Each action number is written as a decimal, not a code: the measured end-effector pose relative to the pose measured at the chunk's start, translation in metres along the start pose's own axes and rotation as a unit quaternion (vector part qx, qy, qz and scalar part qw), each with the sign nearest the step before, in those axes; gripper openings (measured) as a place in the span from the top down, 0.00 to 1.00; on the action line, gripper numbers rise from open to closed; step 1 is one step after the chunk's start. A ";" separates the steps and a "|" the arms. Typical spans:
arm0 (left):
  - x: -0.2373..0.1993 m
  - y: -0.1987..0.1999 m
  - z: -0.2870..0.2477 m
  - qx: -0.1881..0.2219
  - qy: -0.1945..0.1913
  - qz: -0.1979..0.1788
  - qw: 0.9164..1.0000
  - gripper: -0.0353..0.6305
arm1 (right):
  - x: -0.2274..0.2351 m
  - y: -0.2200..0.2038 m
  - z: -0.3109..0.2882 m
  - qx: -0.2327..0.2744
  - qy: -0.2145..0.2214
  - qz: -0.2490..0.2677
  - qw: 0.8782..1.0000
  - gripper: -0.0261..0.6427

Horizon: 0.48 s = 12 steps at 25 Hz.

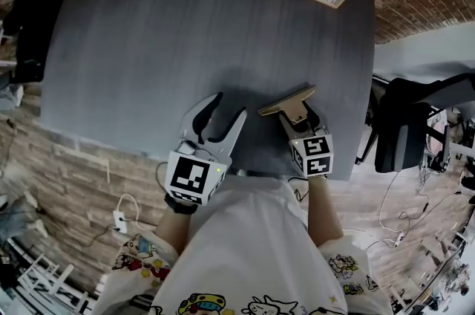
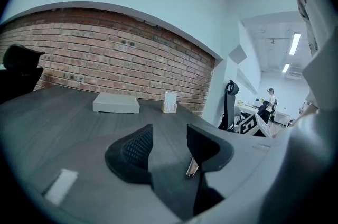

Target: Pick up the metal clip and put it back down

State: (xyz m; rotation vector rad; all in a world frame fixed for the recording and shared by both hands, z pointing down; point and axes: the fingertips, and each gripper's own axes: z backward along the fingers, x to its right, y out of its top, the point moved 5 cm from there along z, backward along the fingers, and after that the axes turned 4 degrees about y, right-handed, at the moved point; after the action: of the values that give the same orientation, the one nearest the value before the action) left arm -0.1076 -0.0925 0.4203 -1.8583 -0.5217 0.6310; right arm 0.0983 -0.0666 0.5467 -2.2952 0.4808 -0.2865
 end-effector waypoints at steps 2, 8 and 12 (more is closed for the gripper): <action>0.000 0.002 0.001 0.000 0.002 -0.001 1.000 0.64 | 0.000 0.004 0.003 0.005 -0.001 0.000 1.000 0.53; 0.009 0.010 0.003 0.006 0.006 -0.001 1.000 0.64 | 0.003 0.014 0.019 0.022 -0.002 0.003 1.000 0.53; 0.013 0.016 0.004 0.013 0.016 -0.001 1.000 0.64 | 0.007 0.022 0.031 0.032 -0.002 0.006 0.999 0.53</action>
State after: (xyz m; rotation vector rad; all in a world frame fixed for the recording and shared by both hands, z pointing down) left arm -0.0991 -0.0867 0.4012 -1.8396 -0.4919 0.6045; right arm 0.1094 -0.0636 0.5102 -2.2304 0.4758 -0.2871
